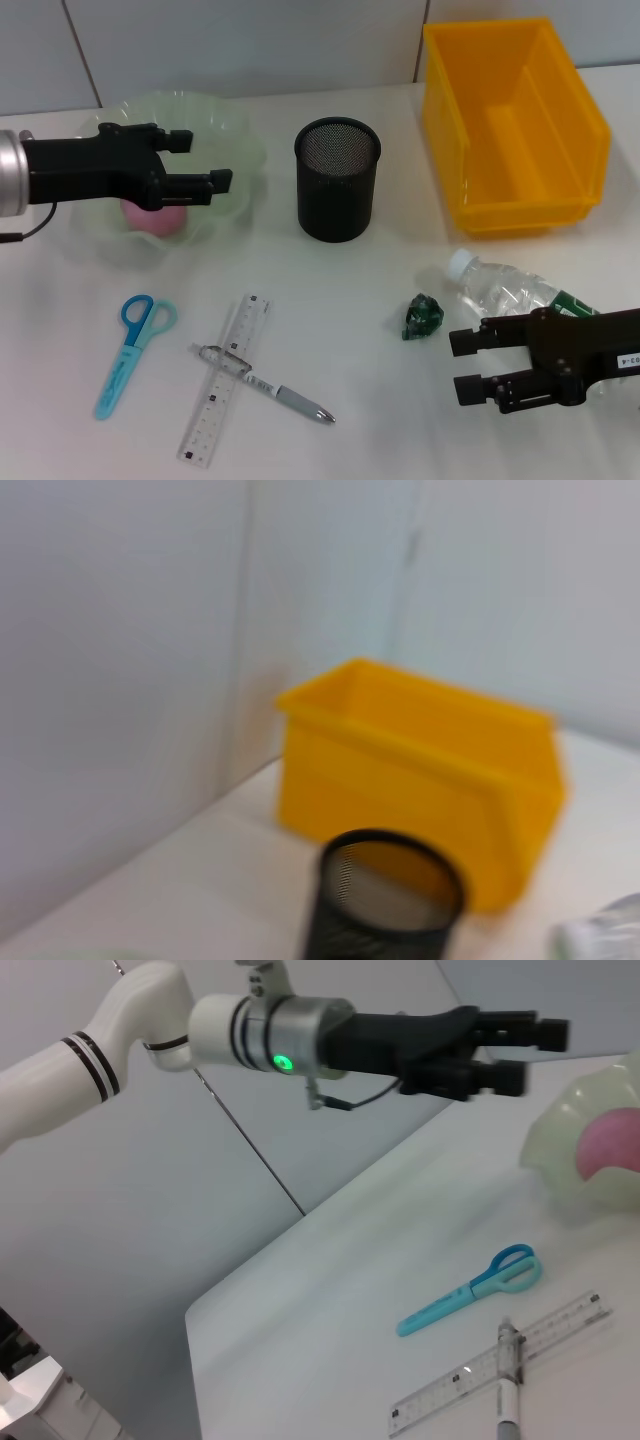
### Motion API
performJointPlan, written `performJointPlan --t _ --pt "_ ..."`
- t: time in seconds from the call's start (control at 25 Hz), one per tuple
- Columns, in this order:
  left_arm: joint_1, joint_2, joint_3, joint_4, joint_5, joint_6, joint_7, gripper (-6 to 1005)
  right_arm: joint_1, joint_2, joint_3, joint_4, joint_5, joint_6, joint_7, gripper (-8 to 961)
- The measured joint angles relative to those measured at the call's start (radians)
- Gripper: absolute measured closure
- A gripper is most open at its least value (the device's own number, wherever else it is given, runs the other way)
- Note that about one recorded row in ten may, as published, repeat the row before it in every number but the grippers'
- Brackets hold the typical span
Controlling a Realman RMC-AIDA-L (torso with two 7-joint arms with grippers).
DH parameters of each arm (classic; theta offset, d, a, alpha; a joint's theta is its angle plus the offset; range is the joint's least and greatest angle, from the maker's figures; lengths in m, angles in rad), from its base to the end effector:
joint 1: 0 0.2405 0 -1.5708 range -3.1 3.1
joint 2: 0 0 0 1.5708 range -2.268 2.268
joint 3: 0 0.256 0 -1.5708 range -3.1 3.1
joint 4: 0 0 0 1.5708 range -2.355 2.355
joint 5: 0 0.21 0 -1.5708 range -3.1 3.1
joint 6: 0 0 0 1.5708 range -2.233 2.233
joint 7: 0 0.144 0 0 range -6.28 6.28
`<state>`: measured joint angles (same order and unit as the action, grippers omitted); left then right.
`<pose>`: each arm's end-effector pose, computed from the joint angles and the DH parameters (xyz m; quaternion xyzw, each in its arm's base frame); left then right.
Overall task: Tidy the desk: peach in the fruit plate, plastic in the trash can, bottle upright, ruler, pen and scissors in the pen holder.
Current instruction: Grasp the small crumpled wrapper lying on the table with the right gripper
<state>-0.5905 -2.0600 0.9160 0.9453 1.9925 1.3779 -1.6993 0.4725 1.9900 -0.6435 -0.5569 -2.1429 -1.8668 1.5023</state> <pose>-0.2081 0.3856 0.0278 -0.9486 -0.1948 -0.1665 0.1856 0.2893 0.2691 0.0174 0.9223 -0.3032 -0.2377 0.0298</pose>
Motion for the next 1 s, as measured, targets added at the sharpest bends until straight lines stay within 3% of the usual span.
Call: performJointPlan --t 0.16,0.4,0.72,1.0 --pt "0.002 0.003 -0.058 0.004 -0.013 0.168 -0.045 191 0.000 -0.007 0.001 -0.004 0.004 0.000 0.001 194" --pt "0.029 0.001 -0.055 -0.028 -0.007 0.288 -0.097 191 0.000 -0.016 0.003 -0.005 0.007 0.000 0.003 195" --pt "0.061 -0.007 -0.044 -0.162 -0.013 0.370 -0.045 190 0.000 -0.023 0.004 -0.005 0.008 -0.002 0.004 195" --pt "0.082 -0.010 0.004 -0.200 -0.031 0.371 -0.003 190 0.000 -0.027 0.015 -0.007 0.008 -0.002 -0.003 194"
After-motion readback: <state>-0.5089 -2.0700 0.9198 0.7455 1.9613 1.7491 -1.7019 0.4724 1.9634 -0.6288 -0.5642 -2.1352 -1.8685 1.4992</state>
